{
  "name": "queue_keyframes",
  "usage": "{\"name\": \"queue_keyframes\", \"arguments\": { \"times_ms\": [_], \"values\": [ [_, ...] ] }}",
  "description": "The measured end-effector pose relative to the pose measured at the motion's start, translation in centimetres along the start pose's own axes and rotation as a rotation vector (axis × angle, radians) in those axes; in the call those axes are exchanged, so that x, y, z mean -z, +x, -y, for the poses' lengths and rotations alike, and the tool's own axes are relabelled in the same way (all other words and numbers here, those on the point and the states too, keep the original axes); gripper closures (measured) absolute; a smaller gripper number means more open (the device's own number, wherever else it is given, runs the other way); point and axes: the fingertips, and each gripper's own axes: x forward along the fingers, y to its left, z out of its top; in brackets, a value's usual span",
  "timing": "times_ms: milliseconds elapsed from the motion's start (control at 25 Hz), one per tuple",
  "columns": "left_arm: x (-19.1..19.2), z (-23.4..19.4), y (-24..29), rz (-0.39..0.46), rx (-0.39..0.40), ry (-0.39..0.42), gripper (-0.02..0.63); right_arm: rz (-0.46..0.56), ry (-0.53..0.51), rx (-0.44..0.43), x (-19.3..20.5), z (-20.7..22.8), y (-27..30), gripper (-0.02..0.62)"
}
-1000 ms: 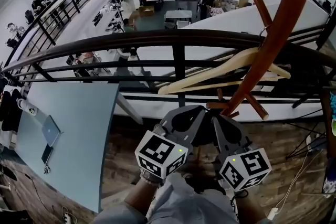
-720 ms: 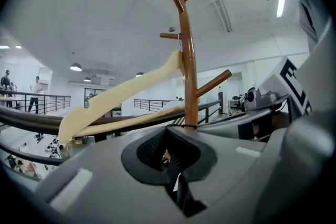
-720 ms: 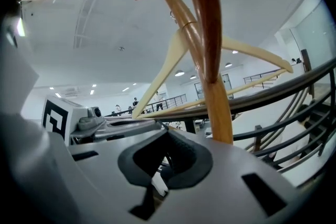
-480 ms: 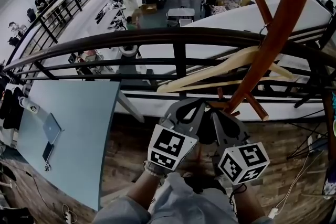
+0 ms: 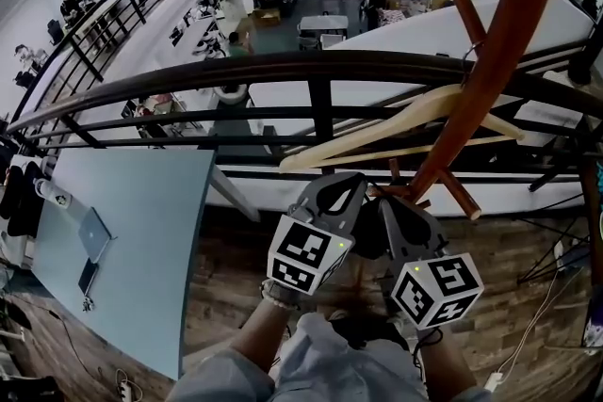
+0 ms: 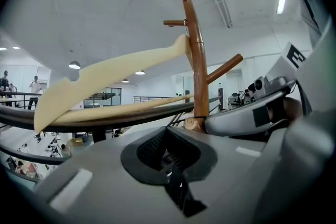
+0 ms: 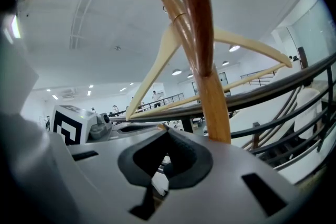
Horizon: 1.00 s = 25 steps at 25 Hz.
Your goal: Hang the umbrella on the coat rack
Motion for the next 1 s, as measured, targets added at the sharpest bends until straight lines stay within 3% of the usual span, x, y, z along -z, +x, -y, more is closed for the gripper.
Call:
{"name": "queue_keyframes", "arguments": {
  "times_ms": [120,480,1000],
  "values": [
    [0.7,0.4,0.7,-0.009,0.020,0.007,0.603,-0.003,0.009,0.016,0.2,0.9,-0.1,0.597],
    [2.2,1.3,2.2,-0.014,0.066,-0.119,0.603,-0.016,0.010,0.077,1.1,3.0,-0.4,0.597],
    [3.2,3.5,4.2,-0.036,0.125,-0.165,0.603,-0.068,-0.018,0.150,2.7,5.7,-1.0,0.597]
  ]
}}
